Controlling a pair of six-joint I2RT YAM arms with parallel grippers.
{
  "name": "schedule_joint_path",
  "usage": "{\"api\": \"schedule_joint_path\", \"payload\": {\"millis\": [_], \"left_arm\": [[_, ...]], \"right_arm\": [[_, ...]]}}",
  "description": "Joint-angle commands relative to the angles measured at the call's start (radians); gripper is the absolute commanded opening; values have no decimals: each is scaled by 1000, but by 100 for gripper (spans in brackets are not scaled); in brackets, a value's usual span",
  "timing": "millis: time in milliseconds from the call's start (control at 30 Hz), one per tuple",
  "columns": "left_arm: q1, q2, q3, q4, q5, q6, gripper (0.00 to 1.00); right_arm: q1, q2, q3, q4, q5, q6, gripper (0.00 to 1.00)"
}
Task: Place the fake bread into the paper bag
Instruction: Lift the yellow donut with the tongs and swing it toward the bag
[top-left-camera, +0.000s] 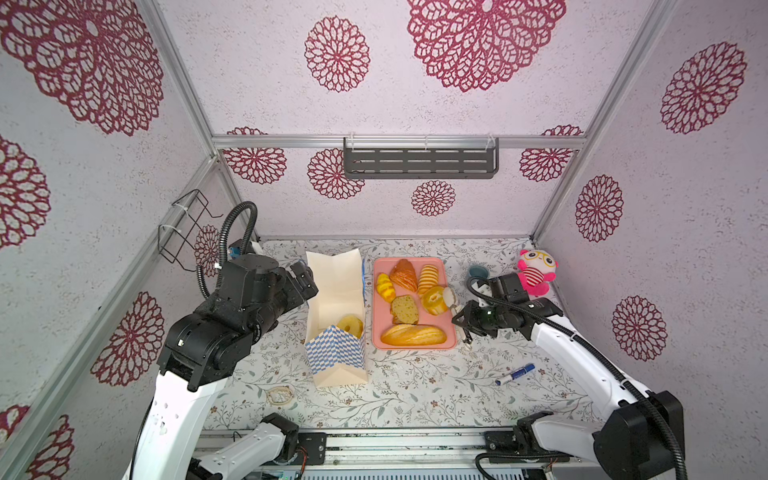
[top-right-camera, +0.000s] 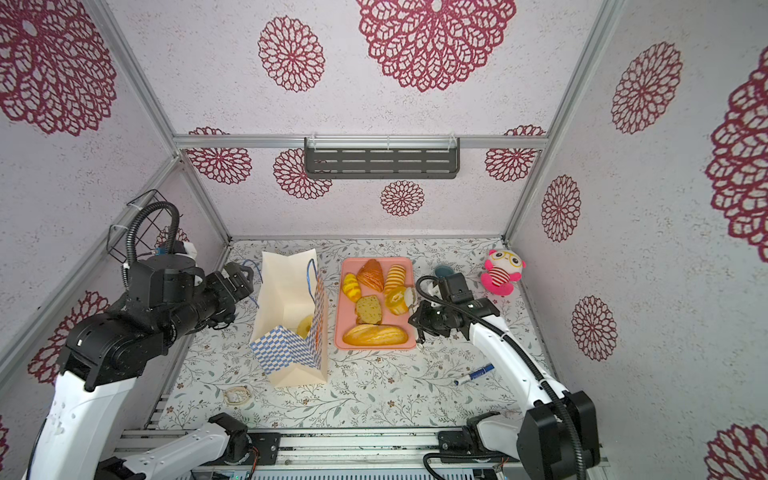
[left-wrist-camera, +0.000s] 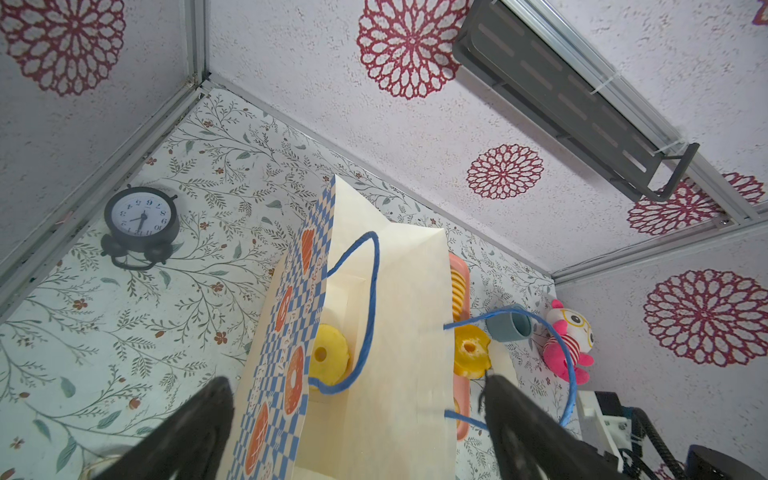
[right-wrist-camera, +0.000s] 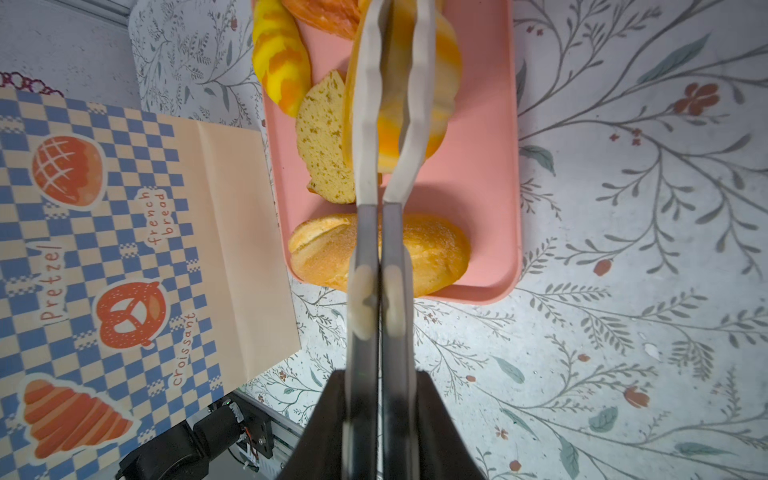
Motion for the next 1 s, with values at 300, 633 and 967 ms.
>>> {"api": "schedule_joint_path", "payload": {"millis": [300,633,967], "left_arm": [[-2,2,-8,17,-31,-2,97],[-1,-5,-22,19,-61,-6,97],[2,-20,-48,23,-83,-27,97]], "right_arm": [[-8,-29,310,-63,-27,-47,0],[14,-2,539,107,-229,46,0],[244,113,777,168,-227,105,0]]}}
